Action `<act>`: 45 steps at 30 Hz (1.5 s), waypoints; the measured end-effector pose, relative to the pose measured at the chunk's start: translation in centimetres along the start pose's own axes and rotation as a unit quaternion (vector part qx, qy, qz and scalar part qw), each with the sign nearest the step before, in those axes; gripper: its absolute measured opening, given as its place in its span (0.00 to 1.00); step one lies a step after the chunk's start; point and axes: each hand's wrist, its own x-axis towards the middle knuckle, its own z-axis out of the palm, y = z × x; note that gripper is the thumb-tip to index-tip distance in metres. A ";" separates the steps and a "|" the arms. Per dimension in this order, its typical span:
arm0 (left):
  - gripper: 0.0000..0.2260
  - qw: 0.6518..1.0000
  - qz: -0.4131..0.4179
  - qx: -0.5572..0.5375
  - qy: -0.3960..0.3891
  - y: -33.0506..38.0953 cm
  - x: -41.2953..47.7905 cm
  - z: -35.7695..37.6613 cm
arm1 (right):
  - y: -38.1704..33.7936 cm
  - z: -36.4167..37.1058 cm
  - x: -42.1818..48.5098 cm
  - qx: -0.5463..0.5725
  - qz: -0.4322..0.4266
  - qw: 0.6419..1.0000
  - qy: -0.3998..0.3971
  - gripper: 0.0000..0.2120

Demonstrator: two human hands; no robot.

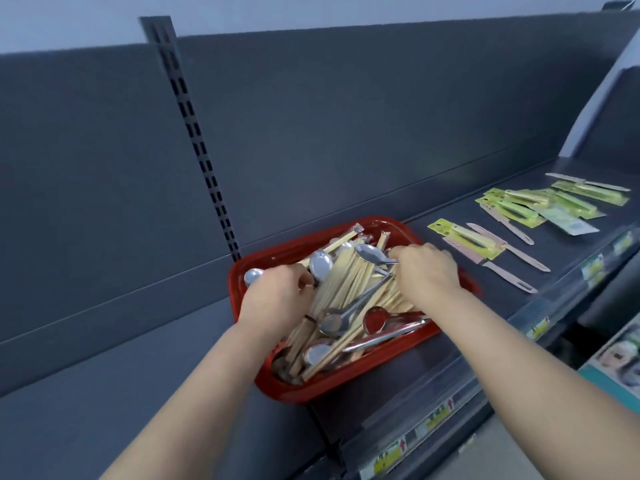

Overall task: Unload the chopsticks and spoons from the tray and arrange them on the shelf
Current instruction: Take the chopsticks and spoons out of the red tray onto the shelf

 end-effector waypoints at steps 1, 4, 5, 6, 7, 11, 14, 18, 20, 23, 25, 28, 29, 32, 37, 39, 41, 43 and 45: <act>0.09 1.000 -0.007 0.005 0.005 -0.3 0.0 -0.2 | -0.2 0.0 0.6 -0.020 0.002 1.000 -0.010 0.18; 0.07 0.999 -0.039 0.024 0.030 -0.9 0.0 -0.7 | -0.1 -0.3 2.2 -0.051 0.007 0.998 -0.027 0.18; 0.07 0.997 -0.054 0.030 0.039 -1.1 -0.1 -0.8 | -0.1 -0.4 2.6 -0.051 0.007 0.998 -0.034 0.18; 0.07 0.996 -0.071 0.037 0.048 -1.3 -0.1 -0.9 | -0.1 -0.5 3.0 -0.050 0.005 0.998 -0.042 0.18; 0.08 0.994 -0.088 0.044 0.055 -1.5 -0.2 -1.0 | 0.0 -0.5 3.3 -0.050 0.004 0.997 -0.053 0.18; 0.04 0.981 -0.155 0.102 0.060 -1.5 -0.6 -0.8 | 0.0 0.2 4.1 -0.049 -0.024 0.994 -0.092 0.18; 0.11 0.973 -0.188 0.122 0.055 -0.6 -0.5 0.2 | -0.2 0.9 4.7 -0.021 -0.071 0.993 -0.094 0.16; 0.21 0.966 -0.242 0.079 0.030 0.1 0.2 1.2 | -0.5 0.8 4.8 0.047 -0.110 0.991 -0.067 0.09; 0.21 0.962 -0.268 0.044 0.038 0.2 0.4 1.5 | -0.4 0.2 4.9 0.086 -0.128 0.987 -0.036 0.08; 0.21 0.950 -0.304 0.004 0.072 0.0 0.2 1.0 | -0.8 -1.0 5.0 0.147 -0.159 0.976 -0.026 0.07; 0.18 0.948 -0.304 -0.004 0.089 -0.1 -0.4 0.1 | -1.9 -1.9 4.8 0.183 -0.187 0.965 -0.035 0.07; 0.12 0.943 -0.300 -0.023 0.139 -0.8 -1.8 -2.1 | -4.8 -3.3 3.3 0.227 -0.227 0.946 -0.040 0.06; 0.11 0.937 -0.308 -0.039 0.160 -1.4 -2.6 -2.9 | -6.1 -3.7 2.6 0.240 -0.241 0.939 -0.042 0.06; 0.05 0.915 -0.346 -0.088 0.189 -4.6 -5.6 -5.2 | -10.7 -4.4 0.1 0.268 -0.273 0.922 -0.063 0.06; 0.07 0.895 -0.415 -0.102 0.126 -11.5 -12.9 -7.6 | -20.3 -3.9 -5.2 0.270 -0.312 0.905 -0.106 0.11; 0.02 0.887 -0.441 -0.094 0.095 -14.1 -15.3 -8.0 | -23.8 -3.0 -7.3 0.251 -0.313 0.908 -0.124 0.13; 0.05 0.885 -0.451 -0.086 0.074 -16.4 -16.9 -7.8 | -26.5 -1.5 -8.8 0.229 -0.295 0.916 -0.148 0.12; 0.06 0.890 -0.446 -0.078 0.057 -18.0 -17.8 -7.6 | -28.2 0.3 -9.8 0.211 -0.270 0.922 -0.179 0.12; 0.04 0.896 -0.436 -0.076 0.041 -19.3 -18.2 -7.3 | -29.6 2.0 -10.4 0.200 -0.247 0.928 -0.197 0.11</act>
